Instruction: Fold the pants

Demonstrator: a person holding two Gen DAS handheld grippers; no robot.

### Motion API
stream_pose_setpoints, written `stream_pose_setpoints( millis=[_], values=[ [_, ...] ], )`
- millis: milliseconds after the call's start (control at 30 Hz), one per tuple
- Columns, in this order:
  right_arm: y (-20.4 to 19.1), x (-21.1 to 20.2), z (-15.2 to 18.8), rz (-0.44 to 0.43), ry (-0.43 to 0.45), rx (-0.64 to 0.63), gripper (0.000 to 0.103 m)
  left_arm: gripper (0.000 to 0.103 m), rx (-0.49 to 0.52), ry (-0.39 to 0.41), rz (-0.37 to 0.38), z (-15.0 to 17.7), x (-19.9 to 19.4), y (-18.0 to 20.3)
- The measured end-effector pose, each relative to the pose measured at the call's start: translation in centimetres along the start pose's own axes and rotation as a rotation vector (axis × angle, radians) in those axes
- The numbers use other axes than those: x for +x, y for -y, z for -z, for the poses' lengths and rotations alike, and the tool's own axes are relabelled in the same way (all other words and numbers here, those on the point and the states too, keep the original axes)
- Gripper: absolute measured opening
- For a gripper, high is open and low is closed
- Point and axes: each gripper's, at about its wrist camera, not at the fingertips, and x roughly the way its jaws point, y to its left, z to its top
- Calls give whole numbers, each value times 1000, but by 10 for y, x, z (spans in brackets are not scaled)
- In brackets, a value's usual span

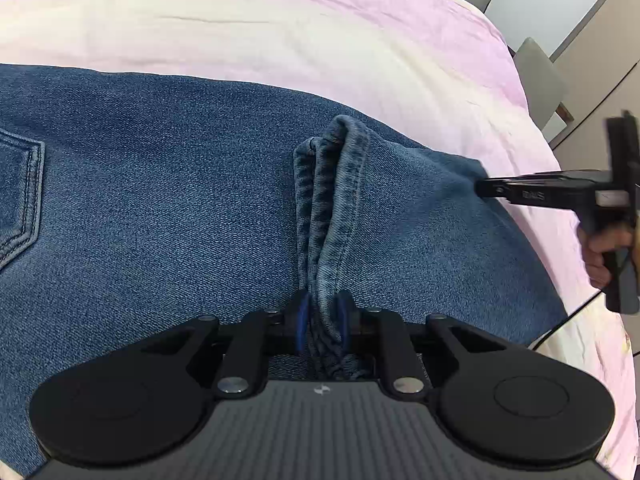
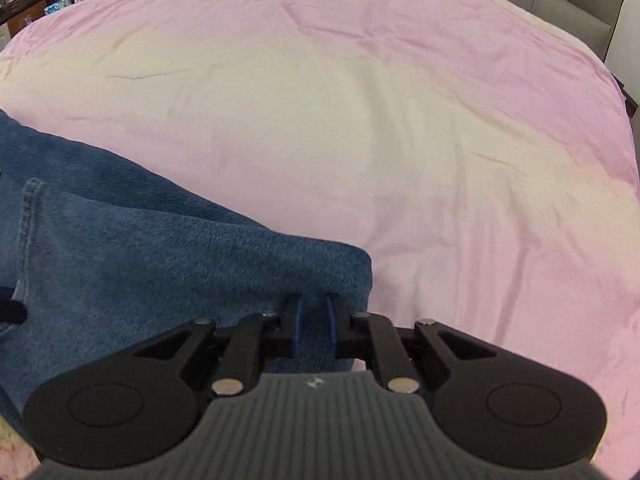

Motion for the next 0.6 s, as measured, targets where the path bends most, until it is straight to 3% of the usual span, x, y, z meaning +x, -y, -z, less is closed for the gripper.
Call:
stream_pose_setpoints(
  millis=[100, 200, 267, 600],
  values=[
    [4, 17, -5, -6, -32, 68, 4, 23, -5, -4, 7, 0, 2, -3],
    [2, 5, -3, 8, -40, 45, 4, 23, -6, -7, 12, 2, 0, -5],
    [-1, -12, 2, -14, -50, 25, 12, 23, -10, -6, 14, 2, -1, -5],
    [-35, -99, 92, -123, -147, -124, 11, 24, 11, 1, 3, 2, -4, 0]
  ],
)
